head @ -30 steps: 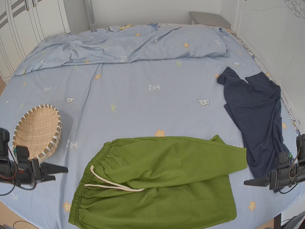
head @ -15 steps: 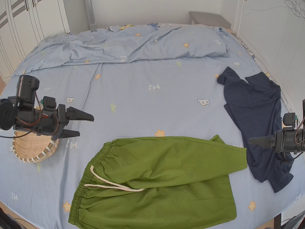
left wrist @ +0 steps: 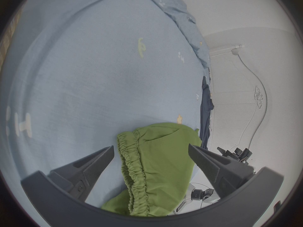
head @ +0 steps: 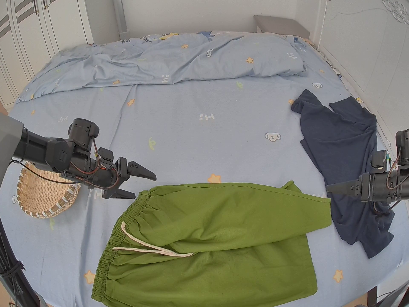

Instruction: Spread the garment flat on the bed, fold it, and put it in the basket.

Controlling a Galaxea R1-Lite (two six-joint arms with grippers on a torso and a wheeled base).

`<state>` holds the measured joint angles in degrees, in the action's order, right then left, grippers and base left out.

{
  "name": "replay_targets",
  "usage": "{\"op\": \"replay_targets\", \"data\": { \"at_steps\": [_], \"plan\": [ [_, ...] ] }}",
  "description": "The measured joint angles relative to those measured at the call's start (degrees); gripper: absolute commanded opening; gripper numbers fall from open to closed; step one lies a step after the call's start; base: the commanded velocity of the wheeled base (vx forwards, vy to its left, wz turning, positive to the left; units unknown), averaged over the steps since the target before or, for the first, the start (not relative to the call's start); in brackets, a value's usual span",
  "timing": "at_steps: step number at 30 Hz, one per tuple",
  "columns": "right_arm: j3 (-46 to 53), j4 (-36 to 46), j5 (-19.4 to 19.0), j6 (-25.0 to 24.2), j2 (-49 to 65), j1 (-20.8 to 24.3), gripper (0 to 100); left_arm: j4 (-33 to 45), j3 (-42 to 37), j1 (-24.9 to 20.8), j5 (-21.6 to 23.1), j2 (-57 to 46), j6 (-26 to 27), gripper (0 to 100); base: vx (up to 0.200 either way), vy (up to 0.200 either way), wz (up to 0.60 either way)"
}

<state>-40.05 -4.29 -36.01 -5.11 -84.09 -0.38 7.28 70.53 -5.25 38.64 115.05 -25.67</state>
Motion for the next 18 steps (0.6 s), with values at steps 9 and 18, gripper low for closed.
{"op": "replay_targets", "data": {
  "at_steps": [9, 18],
  "plan": [
    [0.0, 0.0, 0.0, 0.0, -1.7, 0.4, 100, 0.0, -0.5, -1.5, -0.3, 2.8, 0.1, 100, 0.0, 0.0, 0.0],
    [0.1, 0.0, 0.1, 0.0, -2.2, 0.9, 100, 0.0, -1.7, -3.0, -0.2, 3.4, 0.5, 0, 0.0, 0.0, 0.0]
  ]
}}
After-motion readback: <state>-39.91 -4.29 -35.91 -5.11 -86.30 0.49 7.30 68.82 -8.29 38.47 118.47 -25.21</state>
